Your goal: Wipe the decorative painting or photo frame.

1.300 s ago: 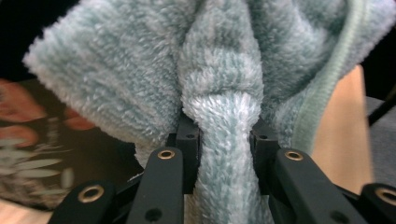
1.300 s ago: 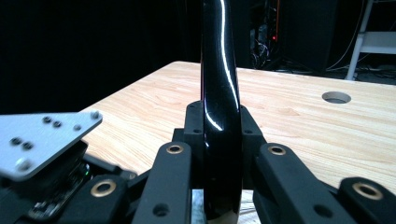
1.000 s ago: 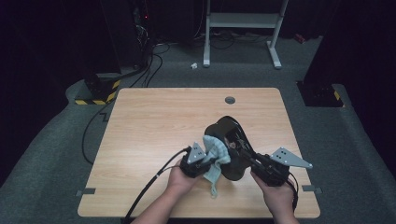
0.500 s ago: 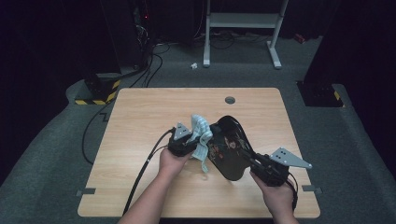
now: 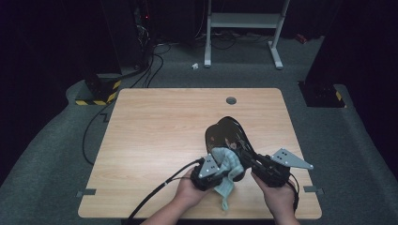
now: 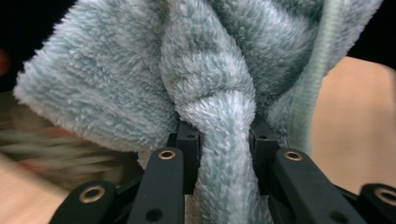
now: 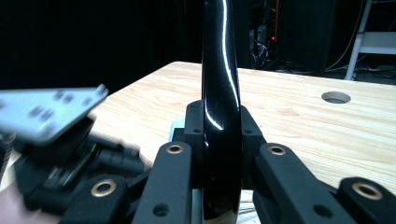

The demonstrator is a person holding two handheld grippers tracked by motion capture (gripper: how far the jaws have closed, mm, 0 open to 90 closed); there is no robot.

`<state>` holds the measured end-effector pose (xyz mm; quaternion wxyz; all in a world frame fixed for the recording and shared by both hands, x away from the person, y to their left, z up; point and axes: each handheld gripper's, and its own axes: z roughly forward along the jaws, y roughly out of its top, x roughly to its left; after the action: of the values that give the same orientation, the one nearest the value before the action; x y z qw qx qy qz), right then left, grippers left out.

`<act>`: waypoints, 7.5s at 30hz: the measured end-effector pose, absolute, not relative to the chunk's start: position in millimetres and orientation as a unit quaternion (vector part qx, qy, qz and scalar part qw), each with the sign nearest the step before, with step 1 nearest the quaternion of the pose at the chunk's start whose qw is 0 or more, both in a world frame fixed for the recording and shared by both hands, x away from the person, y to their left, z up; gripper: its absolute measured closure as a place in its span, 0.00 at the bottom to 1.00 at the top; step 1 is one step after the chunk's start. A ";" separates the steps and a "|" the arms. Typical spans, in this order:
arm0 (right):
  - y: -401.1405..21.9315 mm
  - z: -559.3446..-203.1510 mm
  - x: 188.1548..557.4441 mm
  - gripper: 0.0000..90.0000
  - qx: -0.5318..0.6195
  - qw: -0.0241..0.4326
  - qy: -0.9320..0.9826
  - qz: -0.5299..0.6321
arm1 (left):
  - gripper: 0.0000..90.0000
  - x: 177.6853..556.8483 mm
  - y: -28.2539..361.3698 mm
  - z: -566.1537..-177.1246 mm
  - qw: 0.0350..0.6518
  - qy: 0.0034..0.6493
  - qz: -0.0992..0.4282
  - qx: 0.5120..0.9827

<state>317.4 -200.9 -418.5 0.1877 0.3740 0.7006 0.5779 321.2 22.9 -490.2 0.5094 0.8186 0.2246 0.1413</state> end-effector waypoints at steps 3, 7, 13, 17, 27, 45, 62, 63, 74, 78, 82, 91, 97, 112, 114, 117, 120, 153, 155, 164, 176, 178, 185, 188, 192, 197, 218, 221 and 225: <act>-200.7 -418.4 317.3 0.88 0.372 0.187 0.701 0.578 | 0.80 314.0 16.4 -489.8 0.509 0.214 0.138 0.822; -200.6 -418.4 317.6 0.88 0.372 0.185 0.702 0.579 | 0.80 317.0 18.2 -494.8 0.507 0.214 0.132 0.825; -200.4 -418.4 317.9 0.88 0.373 0.185 0.701 0.579 | 0.81 329.0 25.6 -513.6 0.464 0.244 0.129 0.842; -198.4 -417.9 317.0 0.88 0.369 0.187 0.703 0.578 | 0.80 332.8 27.8 -518.9 0.442 0.252 0.125 0.852; -201.1 -418.8 318.7 0.88 0.377 0.181 0.698 0.581 | 0.80 342.9 35.1 -524.4 0.415 0.264 0.135 0.860; -203.2 -419.7 318.7 0.88 0.382 0.184 0.695 0.581 | 0.80 402.3 87.0 -525.8 0.396 0.371 0.194 0.817; -203.2 -420.0 319.3 0.88 0.386 0.183 0.692 0.581 | 0.81 361.6 51.1 -525.2 0.415 0.305 0.156 0.843; -203.5 -420.1 319.4 0.88 0.387 0.183 0.692 0.582 | 0.81 356.1 46.3 -525.1 0.417 0.294 0.151 0.847; -204.5 -420.8 320.6 0.88 0.384 0.176 0.691 0.587 | 0.81 319.6 11.9 -519.9 0.442 0.234 0.097 0.860; -204.8 -421.1 320.8 0.88 0.384 0.176 0.690 0.588 | 0.81 315.9 7.1 -510.8 0.456 0.226 0.094 0.856; -205.0 -421.2 321.0 0.88 0.385 0.176 0.689 0.588 | 0.80 316.8 6.1 -498.8 0.468 0.223 0.095 0.850; -204.9 -421.1 319.8 0.88 0.386 0.178 0.690 0.586 | 0.80 333.4 23.7 -494.4 0.477 0.241 0.124 0.836; -206.0 -421.3 320.0 0.88 0.388 0.179 0.689 0.585 | 0.80 355.5 43.5 -519.8 0.428 0.278 0.139 0.849; -206.5 -421.9 319.7 0.88 0.386 0.182 0.689 0.585 | 0.80 397.1 86.2 -530.1 0.421 0.360 0.177 0.814; -206.9 -422.1 319.9 0.88 0.386 0.182 0.689 0.586 | 0.80 397.8 89.3 -529.7 0.426 0.357 0.181 0.811; -207.2 -422.0 319.8 0.88 0.385 0.182 0.690 0.586 | 0.79 393.4 92.2 -527.3 0.439 0.356 0.184 0.804; -206.9 -422.0 320.0 0.88 0.386 0.182 0.689 0.587 | 0.79 390.4 93.7 -527.6 0.447 0.353 0.187 0.800; -212.7 -451.9 297.9 0.41 0.384 0.229 0.714 0.539 | 0.78 385.9 99.3 -528.9 0.461 0.355 0.180 0.793; -210.7 -462.8 294.9 0.41 0.384 0.226 0.719 0.533 | 0.78 386.1 99.3 -529.0 0.461 0.357 0.179 0.793; -198.0 -490.3 300.2 0.49 0.392 0.210 0.728 0.521 | 0.78 385.2 99.2 -529.0 0.460 0.354 0.180 0.794; -191.0 -496.9 308.4 0.74 0.398 0.200 0.729 0.520 | 0.80 383.4 104.1 -523.4 0.482 0.351 0.171 0.784; -190.5 -496.3 309.0 0.76 0.396 0.201 0.728 0.522 | 0.80 381.6 107.4 -516.8 0.499 0.350 0.167 0.775; -187.9 -496.5 309.9 0.86 0.391 0.198 0.729 0.526 | 0.80 374.0 120.5 -473.0 0.558 0.347 0.184 0.731; -187.0 -495.8 309.1 0.87 0.392 0.191 0.730 0.527 | 0.80 372.5 121.7 -455.6 0.575 0.343 0.190 0.718; -185.6 -494.5 307.4 0.87 0.388 0.196 0.729 0.529 | 0.80 370.9 120.1 -442.0 0.578 0.330 0.203 0.718; -185.5 -494.4 308.2 0.85 0.389 0.198 0.729 0.527 | 0.80 369.8 124.5 -440.1 0.578 0.332 0.206 0.717; -186.2 -460.8 322.8 0.89 0.383 0.214 0.696 0.569 | 0.80 356.9 141.0 -483.8 0.537 0.352 0.181 0.745; -182.1 -457.4 324.1 0.89 0.387 0.208 0.699 0.565 | 0.80 355.5 146.1 -483.5 0.538 0.353 0.184 0.743; -168.0 -445.9 326.4 0.89 0.376 0.218 0.706 0.559 | 0.80 354.3 162.0 -479.5 0.539 0.364 0.201 0.733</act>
<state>326.4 -168.0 -445.9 0.2178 0.3757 0.7060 0.5594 354.3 162.0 -479.5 0.5389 0.7327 0.3640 0.2006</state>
